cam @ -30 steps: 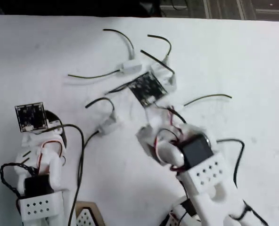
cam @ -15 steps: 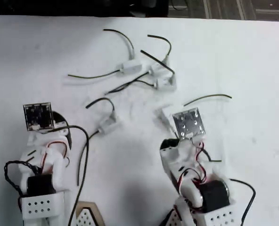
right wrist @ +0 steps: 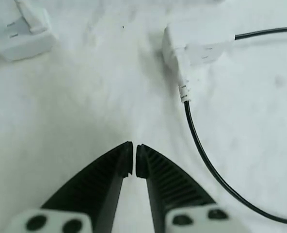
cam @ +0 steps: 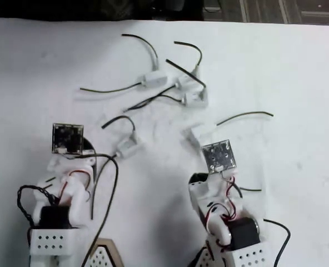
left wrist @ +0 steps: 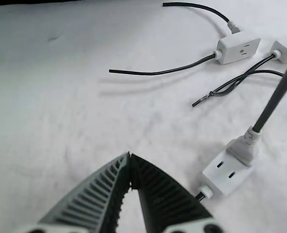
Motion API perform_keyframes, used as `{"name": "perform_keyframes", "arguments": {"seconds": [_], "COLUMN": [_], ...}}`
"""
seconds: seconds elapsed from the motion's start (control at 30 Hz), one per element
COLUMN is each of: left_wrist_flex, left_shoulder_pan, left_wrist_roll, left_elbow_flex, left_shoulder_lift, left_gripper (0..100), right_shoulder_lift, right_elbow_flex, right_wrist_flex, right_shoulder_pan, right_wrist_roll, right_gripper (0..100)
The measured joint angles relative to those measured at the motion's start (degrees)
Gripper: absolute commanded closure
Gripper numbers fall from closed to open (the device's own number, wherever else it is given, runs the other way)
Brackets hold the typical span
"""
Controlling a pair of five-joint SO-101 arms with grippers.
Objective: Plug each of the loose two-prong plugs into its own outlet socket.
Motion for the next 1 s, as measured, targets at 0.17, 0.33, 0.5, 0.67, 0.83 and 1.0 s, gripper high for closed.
{"name": "perform_keyframes", "arguments": {"seconds": [0.17,0.33,0.5,0.67,0.83,1.0], "left_wrist_flex": [0.0,1.5,7.0,7.9,9.2,14.9], "left_shoulder_pan": [0.0,0.0,0.3,1.0,1.1,1.1], "left_wrist_roll": [0.0,0.0,0.0,-0.1,-1.9,-9.0], "left_elbow_flex": [0.0,1.0,3.7,3.8,4.5,5.5], "left_shoulder_lift": [0.0,-4.3,-15.6,-16.1,-16.1,-16.1], "left_gripper": [98,98,98,98,98,98], "right_shoulder_lift": [-0.2,0.1,0.1,0.1,0.1,0.2], "right_elbow_flex": [2.9,6.9,8.1,8.1,8.1,8.1], "right_wrist_flex": [0.0,0.0,-0.1,-0.1,-0.1,0.0], "right_shoulder_pan": [-0.1,-0.1,-0.1,-0.1,-0.1,-0.1], "right_wrist_roll": [0.0,0.0,0.0,-0.1,-0.1,-0.1], "right_gripper": [98.1,98.1,98.1,98.1,98.1,98.1]}}
